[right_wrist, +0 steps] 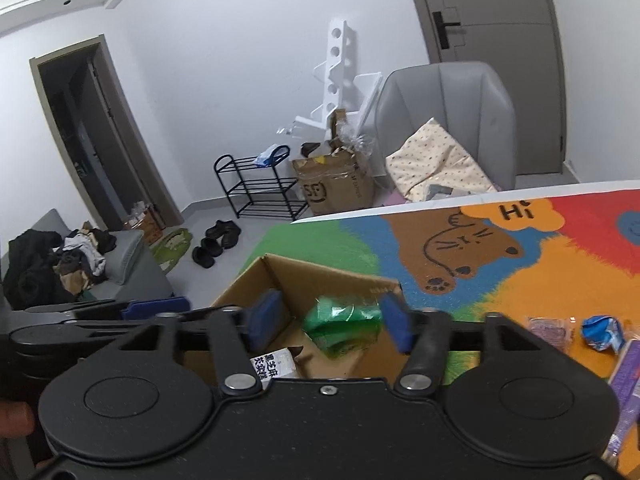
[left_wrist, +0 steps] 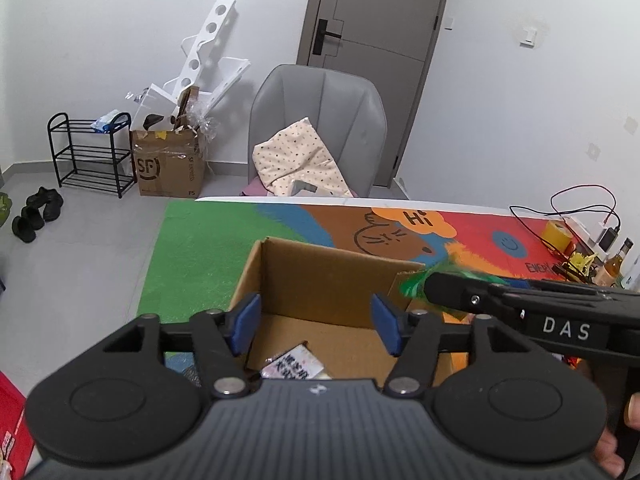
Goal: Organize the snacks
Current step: 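Carry both snacks over the cardboard box and open both grippers, then move both grippers back over the remaining snacks on the table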
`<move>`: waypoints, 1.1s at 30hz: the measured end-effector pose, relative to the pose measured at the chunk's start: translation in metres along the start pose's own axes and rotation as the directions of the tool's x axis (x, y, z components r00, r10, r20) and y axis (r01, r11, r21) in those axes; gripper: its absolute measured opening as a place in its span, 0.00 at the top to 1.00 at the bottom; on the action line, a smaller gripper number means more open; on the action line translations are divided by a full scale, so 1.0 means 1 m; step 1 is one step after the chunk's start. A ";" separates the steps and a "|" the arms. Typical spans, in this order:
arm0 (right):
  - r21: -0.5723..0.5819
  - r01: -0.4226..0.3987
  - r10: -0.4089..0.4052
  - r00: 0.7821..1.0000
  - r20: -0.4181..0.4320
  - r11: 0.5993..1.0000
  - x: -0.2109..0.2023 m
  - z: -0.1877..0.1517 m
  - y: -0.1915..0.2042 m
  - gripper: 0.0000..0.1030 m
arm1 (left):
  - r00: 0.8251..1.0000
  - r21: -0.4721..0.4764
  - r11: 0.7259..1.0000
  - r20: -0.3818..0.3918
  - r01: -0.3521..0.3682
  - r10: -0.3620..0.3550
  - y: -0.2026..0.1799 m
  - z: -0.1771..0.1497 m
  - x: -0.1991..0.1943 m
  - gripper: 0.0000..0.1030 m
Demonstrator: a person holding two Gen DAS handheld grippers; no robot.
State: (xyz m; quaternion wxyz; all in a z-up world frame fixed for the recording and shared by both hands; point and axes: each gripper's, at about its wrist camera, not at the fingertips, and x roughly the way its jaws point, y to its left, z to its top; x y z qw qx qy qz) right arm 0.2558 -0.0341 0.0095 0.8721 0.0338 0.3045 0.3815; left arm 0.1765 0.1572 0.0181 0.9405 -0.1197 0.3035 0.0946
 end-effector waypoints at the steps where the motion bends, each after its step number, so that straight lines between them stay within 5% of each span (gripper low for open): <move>1: 0.005 0.000 0.000 1.000 0.004 1.000 -0.002 -0.001 -0.001 0.35 | 1.000 -0.004 1.000 0.000 -0.006 0.006 0.001 -0.001 -0.001 0.33; 10: 0.042 0.058 -0.058 0.998 -0.011 0.997 -0.029 -0.016 -0.025 0.30 | 1.000 0.006 1.000 0.022 -0.001 0.001 -0.011 -0.004 -0.011 0.17; 33: 0.160 0.172 -0.171 0.985 -0.022 0.972 -0.098 -0.065 -0.101 0.15 | 0.995 0.069 0.996 -0.080 0.061 -0.056 -0.087 -0.042 -0.010 0.14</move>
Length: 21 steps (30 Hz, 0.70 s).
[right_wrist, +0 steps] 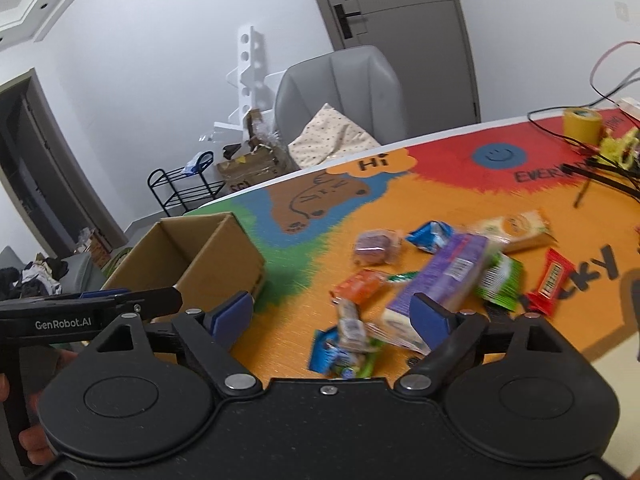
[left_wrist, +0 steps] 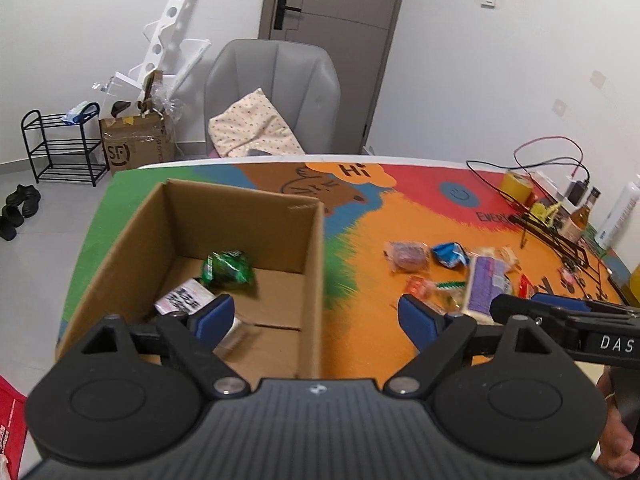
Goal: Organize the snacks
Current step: 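Move both grippers back over the remaining snacks on the table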
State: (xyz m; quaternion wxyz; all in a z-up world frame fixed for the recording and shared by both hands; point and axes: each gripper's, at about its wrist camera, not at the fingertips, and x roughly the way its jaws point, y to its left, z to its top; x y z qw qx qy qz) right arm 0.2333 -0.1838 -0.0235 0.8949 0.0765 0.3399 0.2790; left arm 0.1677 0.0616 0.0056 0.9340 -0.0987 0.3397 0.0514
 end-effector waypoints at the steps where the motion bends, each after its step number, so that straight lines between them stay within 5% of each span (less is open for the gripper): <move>1: 0.004 0.003 -0.003 1.000 0.002 1.000 -0.002 -0.001 -0.003 0.15 | 1.000 0.004 1.000 -0.004 0.005 -0.005 -0.004 -0.002 0.000 0.14; 21: 0.071 0.045 -0.045 0.999 0.011 0.996 -0.024 -0.016 -0.069 0.10 | 0.999 0.051 0.998 -0.020 0.030 -0.029 -0.065 -0.012 0.005 0.13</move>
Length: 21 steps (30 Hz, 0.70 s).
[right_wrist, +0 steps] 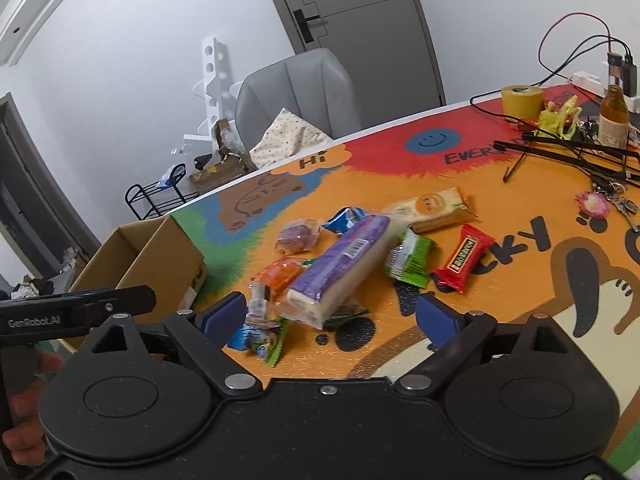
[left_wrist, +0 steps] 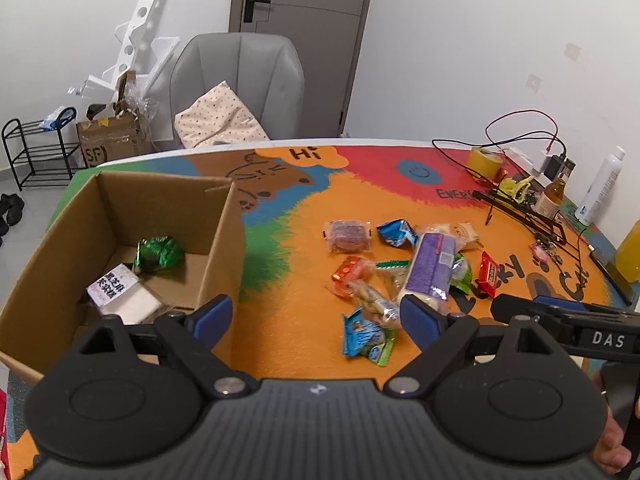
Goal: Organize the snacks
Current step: 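Move both grippers back over the remaining snacks on the table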
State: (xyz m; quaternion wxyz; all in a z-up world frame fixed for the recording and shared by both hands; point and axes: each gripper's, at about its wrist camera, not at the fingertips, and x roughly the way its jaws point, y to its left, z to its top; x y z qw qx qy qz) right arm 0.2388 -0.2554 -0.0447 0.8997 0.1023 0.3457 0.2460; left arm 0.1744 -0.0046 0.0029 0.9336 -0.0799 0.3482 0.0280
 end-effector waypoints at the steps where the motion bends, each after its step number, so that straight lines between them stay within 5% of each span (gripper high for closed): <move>1: 0.005 0.001 -0.001 1.000 0.001 1.000 0.001 0.000 -0.003 0.10 | 1.000 0.007 1.000 0.003 0.005 -0.005 -0.002 0.001 0.000 0.13; 6: 0.032 0.006 -0.007 1.000 0.005 0.999 0.005 -0.001 -0.014 0.11 | 1.000 0.018 1.000 -0.010 0.024 -0.024 -0.012 0.002 0.009 0.13; 15: 0.074 0.031 -0.030 0.999 -0.015 0.997 0.021 0.002 -0.037 0.31 | 0.999 0.008 0.999 -0.027 0.044 -0.044 -0.023 0.001 0.039 0.15; 21: 0.107 0.065 -0.062 0.998 -0.031 0.992 0.036 0.007 -0.055 0.38 | 0.997 0.005 0.998 -0.059 0.057 -0.056 -0.028 0.002 0.062 0.30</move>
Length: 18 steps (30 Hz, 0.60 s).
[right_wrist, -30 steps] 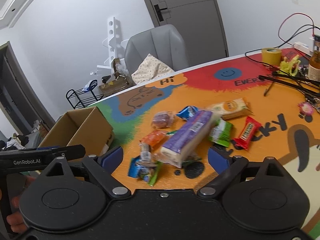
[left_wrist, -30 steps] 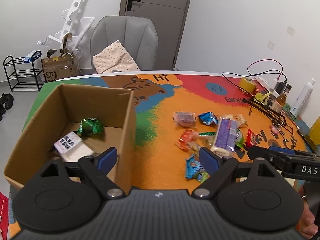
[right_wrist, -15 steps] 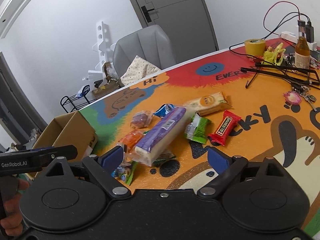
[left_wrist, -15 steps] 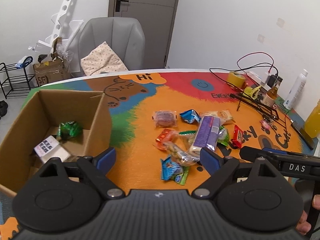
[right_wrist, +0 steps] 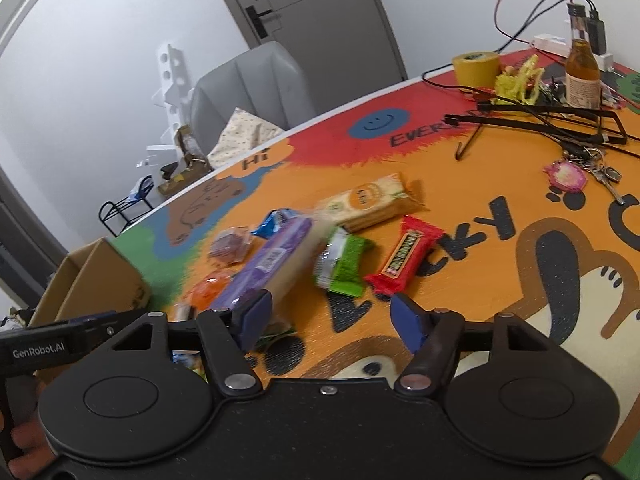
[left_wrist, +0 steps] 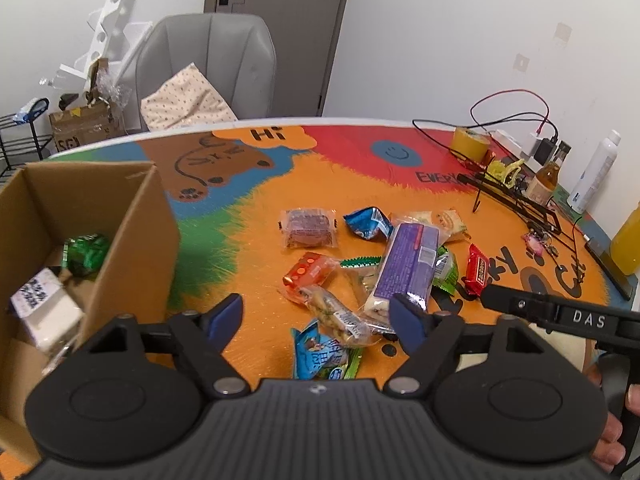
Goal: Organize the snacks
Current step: 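Move both grippers back over the remaining snacks on the table, then grasp the red candy bar with the right gripper while the left grasps a clear snack stick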
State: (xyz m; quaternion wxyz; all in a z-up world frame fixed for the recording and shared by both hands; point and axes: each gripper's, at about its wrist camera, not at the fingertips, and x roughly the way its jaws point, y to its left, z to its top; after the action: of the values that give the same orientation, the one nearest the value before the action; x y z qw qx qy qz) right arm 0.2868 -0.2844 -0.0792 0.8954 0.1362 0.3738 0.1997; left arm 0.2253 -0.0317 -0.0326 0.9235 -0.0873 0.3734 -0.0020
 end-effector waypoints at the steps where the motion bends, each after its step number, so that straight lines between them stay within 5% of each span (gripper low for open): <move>1: 0.003 0.006 -0.006 1.000 -0.003 1.000 0.002 0.001 -0.002 0.39 | 1.000 -0.001 1.000 -0.012 0.003 -0.003 0.000 0.000 0.005 0.34; 18: 0.027 0.078 -0.076 0.996 -0.045 0.997 0.039 0.018 -0.025 0.49 | 0.987 -0.035 0.999 -0.156 0.024 -0.029 0.003 0.007 0.065 0.60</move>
State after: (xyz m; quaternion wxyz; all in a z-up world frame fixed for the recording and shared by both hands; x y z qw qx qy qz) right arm 0.3311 -0.2902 -0.1004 0.8921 0.1301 0.4011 0.1625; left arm 0.2769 -0.0324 -0.0730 0.8898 -0.1071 0.4434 -0.0151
